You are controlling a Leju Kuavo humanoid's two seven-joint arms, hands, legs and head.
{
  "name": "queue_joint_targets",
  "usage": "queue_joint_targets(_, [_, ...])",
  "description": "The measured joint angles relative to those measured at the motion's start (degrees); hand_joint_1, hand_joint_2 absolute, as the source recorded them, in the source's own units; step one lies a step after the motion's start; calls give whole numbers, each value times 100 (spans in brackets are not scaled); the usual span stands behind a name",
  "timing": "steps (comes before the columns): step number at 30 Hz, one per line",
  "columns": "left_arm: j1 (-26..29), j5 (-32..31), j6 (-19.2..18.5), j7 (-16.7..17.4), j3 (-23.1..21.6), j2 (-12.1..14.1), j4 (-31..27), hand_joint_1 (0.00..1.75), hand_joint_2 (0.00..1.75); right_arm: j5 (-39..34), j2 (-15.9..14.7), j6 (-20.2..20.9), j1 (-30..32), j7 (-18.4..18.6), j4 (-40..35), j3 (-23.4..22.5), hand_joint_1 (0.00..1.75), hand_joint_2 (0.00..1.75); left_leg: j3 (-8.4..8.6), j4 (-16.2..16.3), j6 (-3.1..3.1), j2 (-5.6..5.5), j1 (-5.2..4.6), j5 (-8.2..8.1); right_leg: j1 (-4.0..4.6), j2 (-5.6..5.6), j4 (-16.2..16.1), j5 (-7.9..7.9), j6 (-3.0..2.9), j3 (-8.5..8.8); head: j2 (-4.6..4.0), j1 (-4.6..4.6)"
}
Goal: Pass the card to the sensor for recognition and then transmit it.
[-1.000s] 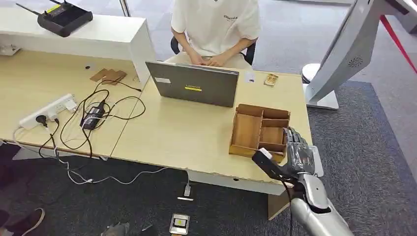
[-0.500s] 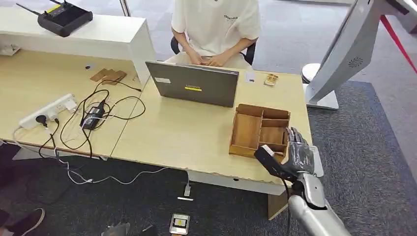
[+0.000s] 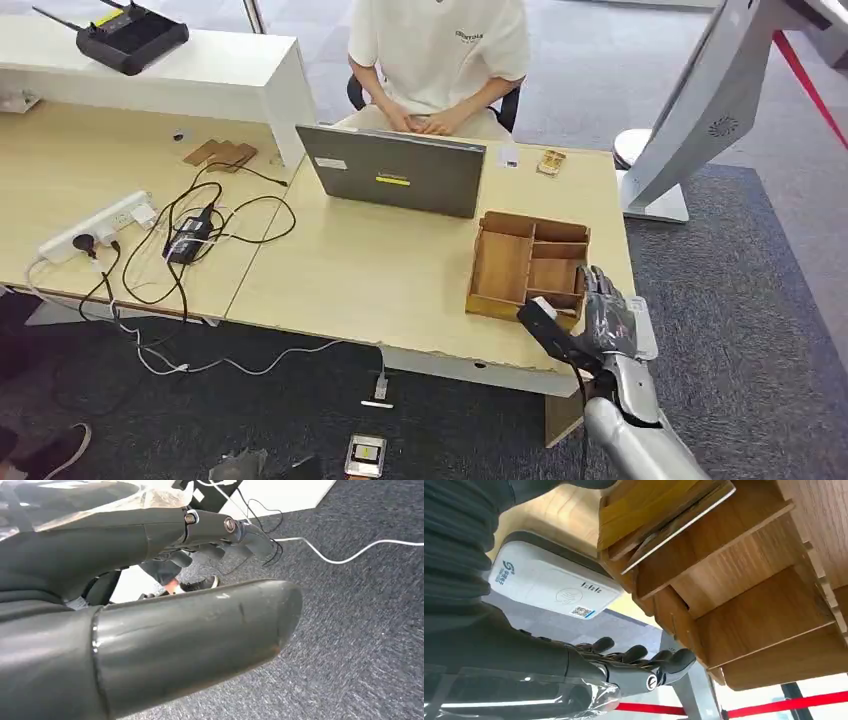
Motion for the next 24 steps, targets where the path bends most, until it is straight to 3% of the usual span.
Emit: queue_joint_targets(24, [-6,17,-24,-4,0,-13,-7,0,0,-135,225,68,-128,-155,-22,127,0,175,0,0,0,0,0,0,0,0,0,0,0,0,0,0])
